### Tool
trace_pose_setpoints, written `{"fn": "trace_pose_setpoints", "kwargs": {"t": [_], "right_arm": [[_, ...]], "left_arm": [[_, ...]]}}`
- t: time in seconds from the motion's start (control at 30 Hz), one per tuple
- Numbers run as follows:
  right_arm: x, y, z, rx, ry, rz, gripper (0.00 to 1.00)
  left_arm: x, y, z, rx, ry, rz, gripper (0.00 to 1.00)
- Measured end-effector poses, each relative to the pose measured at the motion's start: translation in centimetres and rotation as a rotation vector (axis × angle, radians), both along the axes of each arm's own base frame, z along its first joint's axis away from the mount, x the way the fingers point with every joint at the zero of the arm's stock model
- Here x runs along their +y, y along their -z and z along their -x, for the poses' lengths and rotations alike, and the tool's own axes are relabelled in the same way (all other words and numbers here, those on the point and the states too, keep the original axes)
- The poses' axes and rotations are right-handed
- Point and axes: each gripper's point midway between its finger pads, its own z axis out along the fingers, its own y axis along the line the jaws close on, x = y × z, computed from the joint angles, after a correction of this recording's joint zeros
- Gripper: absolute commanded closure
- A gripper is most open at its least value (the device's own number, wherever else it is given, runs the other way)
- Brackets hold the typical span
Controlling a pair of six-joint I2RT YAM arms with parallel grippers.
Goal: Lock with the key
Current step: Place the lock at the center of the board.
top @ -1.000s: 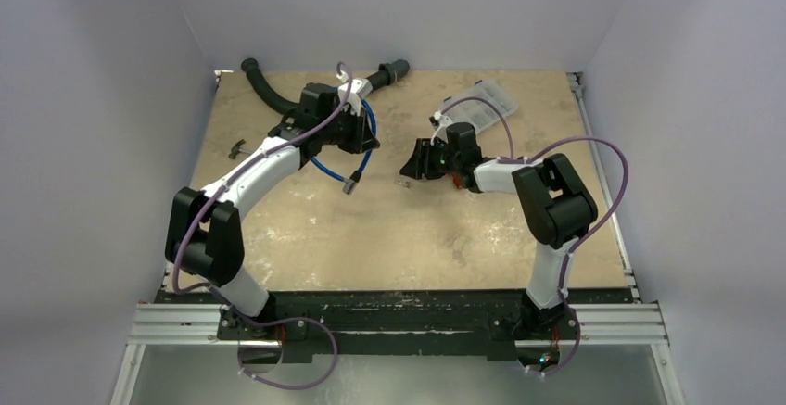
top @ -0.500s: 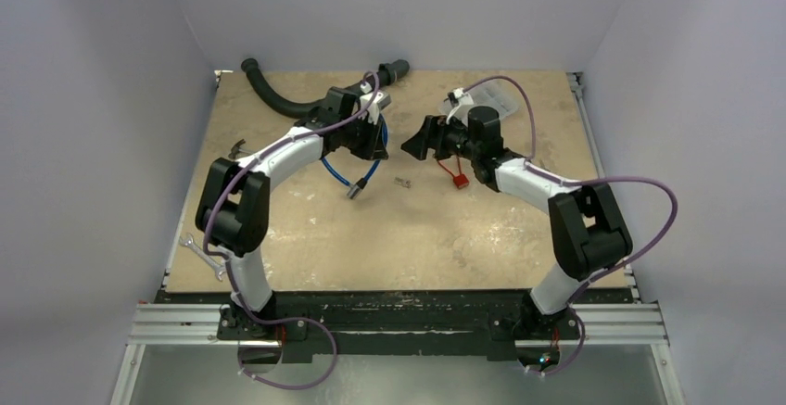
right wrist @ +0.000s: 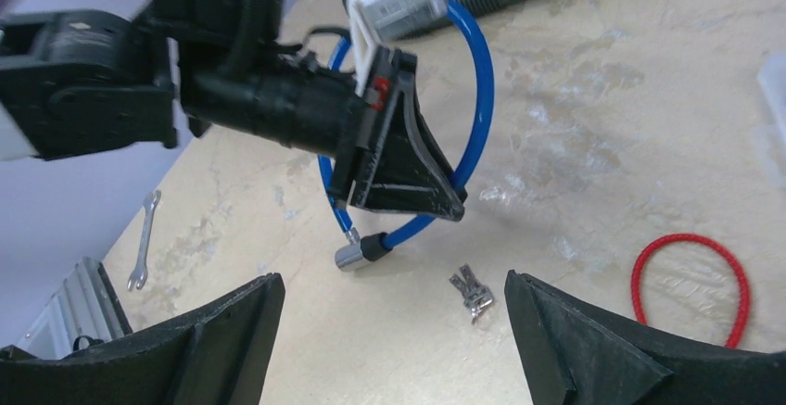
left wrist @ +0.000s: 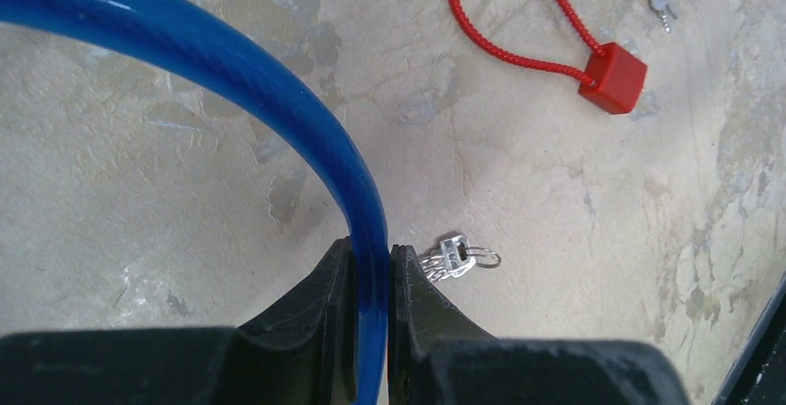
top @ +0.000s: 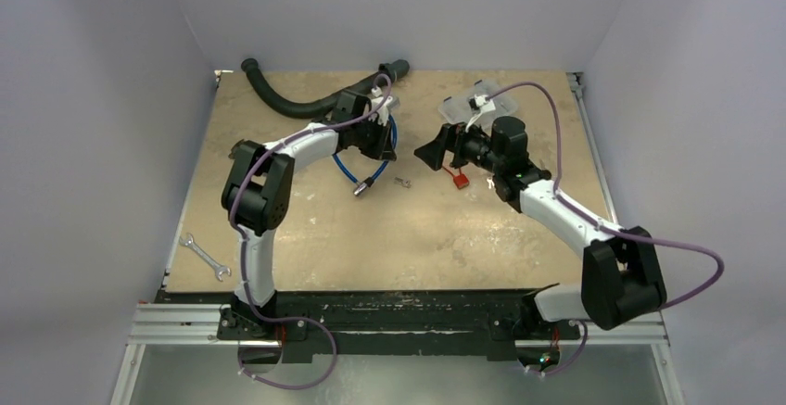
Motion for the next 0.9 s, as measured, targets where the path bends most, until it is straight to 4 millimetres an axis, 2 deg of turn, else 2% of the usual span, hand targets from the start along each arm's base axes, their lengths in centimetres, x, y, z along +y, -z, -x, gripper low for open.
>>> {"fn": "trace_pose_setpoints", "kwargs": {"t": [0.13, 0.27, 0.47, 0.67, 0.9], "right_arm": [[-1.1, -1.6, 0.4, -0.045, 0.016, 0.001, 0.01], [-1.8, -1.9, 0.8, -0.051, 0.028, 0.009, 0.01], [-2.2, -0.8, 1.5, -0.022, 0.029, 0.027, 0.01], [-2.2, -0.5, 1.6, -0.012, 0.029, 0.031, 0.01], [-2.3, -0.5, 1.5, -0.012, 0.033, 0.032, 0.01]], "left_arm": [[-0.1, 1.6, -0.2, 0.023, 0.001, -0.009, 1.00], [-0.4, 2.6, -0.7, 0.029, 0.001, -0.012, 1.00], [-0.7, 3.3, -1.5, 0.028, 0.002, -0.011, 0.85], [-1.1, 3.3, -2.2, 0.013, 0.013, -0.010, 0.68], [-1.1, 3.0, -2.5, -0.011, 0.026, -0.015, 0.57]]}}
